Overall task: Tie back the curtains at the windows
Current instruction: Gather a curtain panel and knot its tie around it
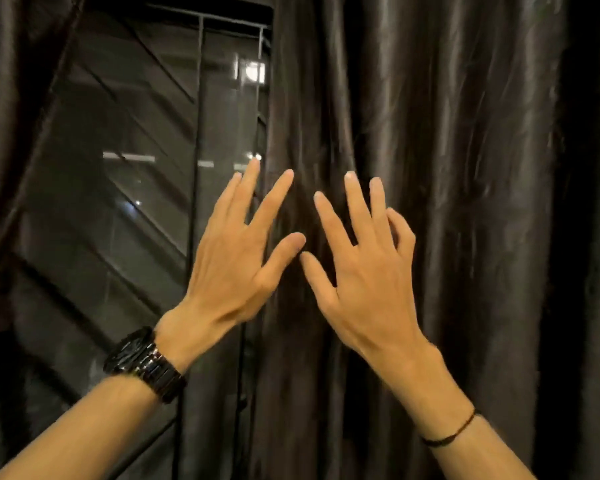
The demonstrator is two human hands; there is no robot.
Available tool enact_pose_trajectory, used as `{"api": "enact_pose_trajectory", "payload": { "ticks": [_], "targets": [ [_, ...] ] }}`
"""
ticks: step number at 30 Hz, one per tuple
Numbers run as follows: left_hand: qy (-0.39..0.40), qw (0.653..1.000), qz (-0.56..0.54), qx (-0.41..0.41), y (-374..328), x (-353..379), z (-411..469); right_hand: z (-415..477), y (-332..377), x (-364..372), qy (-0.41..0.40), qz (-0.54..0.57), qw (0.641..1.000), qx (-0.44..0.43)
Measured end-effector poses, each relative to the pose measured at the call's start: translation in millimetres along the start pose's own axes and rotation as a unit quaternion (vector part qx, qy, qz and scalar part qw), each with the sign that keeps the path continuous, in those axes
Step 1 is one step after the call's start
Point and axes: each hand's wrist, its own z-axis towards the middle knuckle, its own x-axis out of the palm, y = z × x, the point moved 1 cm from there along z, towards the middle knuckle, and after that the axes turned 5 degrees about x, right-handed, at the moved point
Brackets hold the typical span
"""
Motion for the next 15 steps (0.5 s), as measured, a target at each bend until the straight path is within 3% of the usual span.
{"api": "enact_pose_trajectory", "payload": {
  "ticks": [6,10,15],
  "targets": [
    [-0.022,0.998,-0.052,-0.038,-52.0,35.8,55.7,12.7,-89.5,-11.4,-0.024,0.037,0.999,0.001],
    [-0.056,0.996,-0.019,-0.067,-65.2,31.8,80.7,27.6,-133.7,-21.8,-0.097,0.012,0.988,0.118],
    [-0.047,0.997,0.049,-0.033,-69.6,13.6,103.4,48.8,-170.2,-24.3,-0.139,0.021,0.956,0.256]
  ]
}}
